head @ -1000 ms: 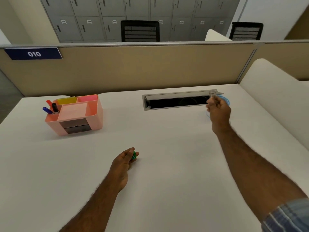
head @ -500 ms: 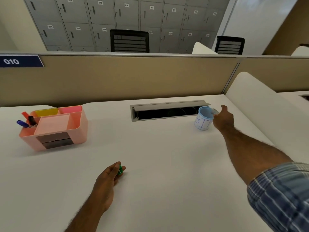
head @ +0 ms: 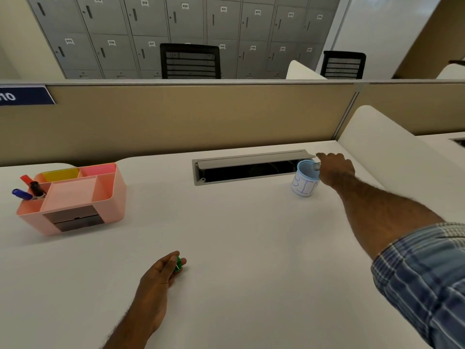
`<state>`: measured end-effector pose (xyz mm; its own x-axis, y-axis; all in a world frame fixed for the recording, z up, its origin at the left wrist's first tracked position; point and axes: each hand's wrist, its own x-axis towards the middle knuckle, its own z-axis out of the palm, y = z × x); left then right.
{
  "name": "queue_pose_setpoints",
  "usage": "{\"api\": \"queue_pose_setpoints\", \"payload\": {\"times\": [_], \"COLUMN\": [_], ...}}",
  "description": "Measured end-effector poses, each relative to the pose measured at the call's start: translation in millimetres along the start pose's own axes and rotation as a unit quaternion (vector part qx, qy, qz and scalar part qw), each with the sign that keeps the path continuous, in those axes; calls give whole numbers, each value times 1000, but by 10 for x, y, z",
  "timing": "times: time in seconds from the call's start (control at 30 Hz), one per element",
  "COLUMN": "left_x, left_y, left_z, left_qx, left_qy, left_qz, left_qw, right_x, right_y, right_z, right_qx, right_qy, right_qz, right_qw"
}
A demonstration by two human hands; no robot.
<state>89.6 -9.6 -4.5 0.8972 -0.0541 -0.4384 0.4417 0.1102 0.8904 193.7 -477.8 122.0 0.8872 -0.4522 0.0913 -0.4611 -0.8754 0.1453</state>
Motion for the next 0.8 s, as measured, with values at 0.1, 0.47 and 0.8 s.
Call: {"api": "queue_pose_setpoints", "payload": {"times": [0.1, 0.47, 0.8], "left_x": [6, -50, -114], "left_y": [15, 35, 101], "left_z": [-1, 6, 54], "left_qx": [7, -7, -14], "left_qy": [3, 1, -2], "left_qz": [-1, -4, -7], "left_qw": [1000, 1000, 1000], "right_x": [59, -77, -1181], "right_y": [-30, -252, -1058], "right_z": [-80, -171, -97], "right_qx": [-11, 602, 859], "right_qy": [-9, -35, -228], "right_qz": [-2, 237, 153], "right_qw": [1000, 762, 432]}}
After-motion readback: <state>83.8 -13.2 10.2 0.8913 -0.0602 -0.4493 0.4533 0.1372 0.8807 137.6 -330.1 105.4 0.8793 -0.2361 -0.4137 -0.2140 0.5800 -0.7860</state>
